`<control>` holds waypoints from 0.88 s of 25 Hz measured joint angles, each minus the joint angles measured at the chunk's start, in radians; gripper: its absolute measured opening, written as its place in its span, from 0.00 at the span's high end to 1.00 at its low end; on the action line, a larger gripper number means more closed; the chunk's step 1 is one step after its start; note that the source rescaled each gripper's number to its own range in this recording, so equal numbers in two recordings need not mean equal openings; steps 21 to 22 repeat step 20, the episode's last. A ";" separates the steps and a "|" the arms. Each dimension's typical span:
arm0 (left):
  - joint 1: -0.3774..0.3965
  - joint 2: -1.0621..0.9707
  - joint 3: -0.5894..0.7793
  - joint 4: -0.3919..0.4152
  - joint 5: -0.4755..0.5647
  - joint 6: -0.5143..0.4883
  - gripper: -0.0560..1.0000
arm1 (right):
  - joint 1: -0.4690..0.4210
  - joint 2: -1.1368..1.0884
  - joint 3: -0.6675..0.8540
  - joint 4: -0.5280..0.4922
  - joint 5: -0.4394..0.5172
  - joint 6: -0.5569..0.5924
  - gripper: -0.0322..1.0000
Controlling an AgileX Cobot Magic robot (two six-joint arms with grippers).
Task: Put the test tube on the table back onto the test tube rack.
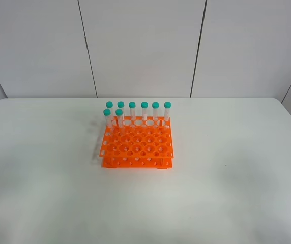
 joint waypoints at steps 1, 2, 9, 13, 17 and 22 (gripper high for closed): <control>0.000 0.000 0.002 0.000 -0.002 0.000 0.70 | 0.000 0.000 0.000 0.000 0.000 0.000 0.05; 0.000 0.000 0.002 0.000 -0.005 -0.001 0.70 | 0.000 0.000 0.000 0.000 0.000 0.000 0.05; 0.000 0.000 0.002 0.000 -0.009 -0.001 0.70 | 0.000 0.000 0.000 0.000 0.000 0.000 0.05; 0.000 0.000 0.002 0.000 -0.009 -0.001 0.70 | 0.000 0.000 0.000 0.000 0.000 0.000 0.05; 0.000 0.000 0.002 0.000 -0.009 -0.001 0.70 | 0.000 0.000 0.000 0.000 0.000 0.000 0.05; 0.000 0.000 0.002 0.000 -0.009 -0.001 0.70 | 0.000 0.000 0.000 0.000 0.000 0.000 0.05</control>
